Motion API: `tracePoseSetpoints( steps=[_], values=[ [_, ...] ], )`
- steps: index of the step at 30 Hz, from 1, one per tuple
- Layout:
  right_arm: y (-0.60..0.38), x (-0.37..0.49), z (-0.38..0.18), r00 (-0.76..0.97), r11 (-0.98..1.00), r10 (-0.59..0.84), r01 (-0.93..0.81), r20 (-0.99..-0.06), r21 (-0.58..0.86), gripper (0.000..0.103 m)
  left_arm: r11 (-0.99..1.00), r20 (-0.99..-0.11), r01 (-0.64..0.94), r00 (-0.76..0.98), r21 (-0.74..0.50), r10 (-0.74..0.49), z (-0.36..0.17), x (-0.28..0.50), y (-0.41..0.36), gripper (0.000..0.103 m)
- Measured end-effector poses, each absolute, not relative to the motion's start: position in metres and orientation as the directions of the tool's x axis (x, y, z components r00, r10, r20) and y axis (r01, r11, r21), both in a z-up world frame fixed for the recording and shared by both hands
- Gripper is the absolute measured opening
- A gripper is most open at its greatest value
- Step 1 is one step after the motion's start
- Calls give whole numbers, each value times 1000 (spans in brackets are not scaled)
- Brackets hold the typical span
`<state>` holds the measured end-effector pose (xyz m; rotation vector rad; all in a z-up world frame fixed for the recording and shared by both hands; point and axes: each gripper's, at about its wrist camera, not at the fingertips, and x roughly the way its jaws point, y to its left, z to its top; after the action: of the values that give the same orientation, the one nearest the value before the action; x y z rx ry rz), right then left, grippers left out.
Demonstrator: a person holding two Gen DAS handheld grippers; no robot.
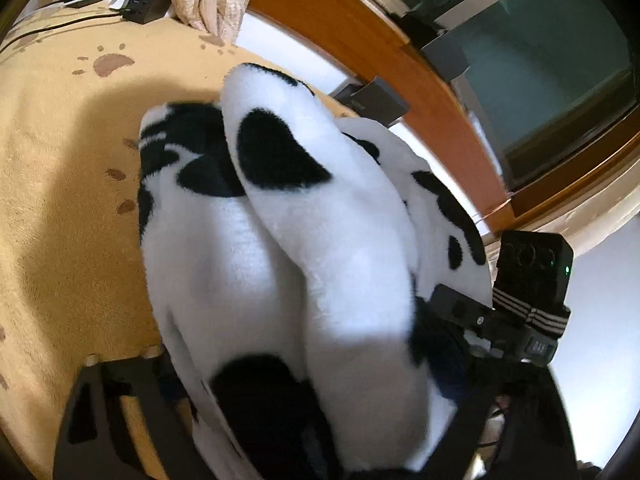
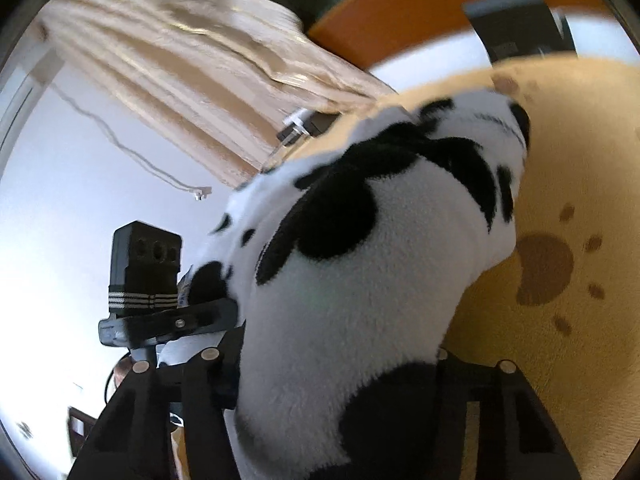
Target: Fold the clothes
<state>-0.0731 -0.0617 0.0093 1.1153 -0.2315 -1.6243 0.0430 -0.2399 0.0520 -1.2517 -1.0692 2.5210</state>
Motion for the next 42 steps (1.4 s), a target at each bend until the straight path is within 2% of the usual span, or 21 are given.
tracePoseSetpoints(
  steps=[4, 9, 14, 18, 25, 28, 32, 35, 38, 40, 42],
  values=[
    [-60, -61, 41, -1, -360, -857, 716, -515, 598, 57, -720, -586, 143, -697, -679, 414, 75, 59, -242, 81],
    [-60, -42, 80, -18, -313, -885, 763, -466, 565, 56, -716, -515, 100, -762, -691, 392, 111, 91, -246, 80],
    [-79, -14, 114, 15, -241, -904, 807, -426, 540, 56, -721, -474, 110, -818, -684, 325, 144, 150, -260, 80],
    [-109, 19, 135, 92, -149, -911, 836, -403, 528, 56, -726, -462, 170, -858, -666, 223, 166, 212, -278, 80],
    [-211, 91, 140, 273, 37, -880, 855, -389, 517, 56, -681, -471, 352, -882, -642, -11, 175, 328, -325, 81],
    [-255, 119, 136, 346, 107, -854, 848, -388, 520, 56, -641, -493, 441, -863, -628, -110, 163, 361, -350, 80],
    [-290, 129, 111, 377, 101, -822, 834, -427, 542, 57, -575, -526, 537, -825, -618, -205, 146, 403, -379, 80],
    [-311, 133, 91, 392, 84, -797, 825, -460, 558, 58, -510, -547, 578, -805, -638, -228, 117, 416, -395, 80],
    [-333, 137, 72, 407, 66, -770, 817, -491, 573, 65, -475, -537, 580, -809, -661, -239, 93, 419, -402, 80],
    [-347, 140, 58, 417, 54, -752, 811, -510, 583, 73, -480, -520, 571, -817, -666, -251, 86, 419, -402, 80],
    [-361, 142, 45, 427, 41, -733, 805, -530, 592, 74, -494, -529, 584, -806, -644, -264, 88, 412, -399, 81]
  ],
)
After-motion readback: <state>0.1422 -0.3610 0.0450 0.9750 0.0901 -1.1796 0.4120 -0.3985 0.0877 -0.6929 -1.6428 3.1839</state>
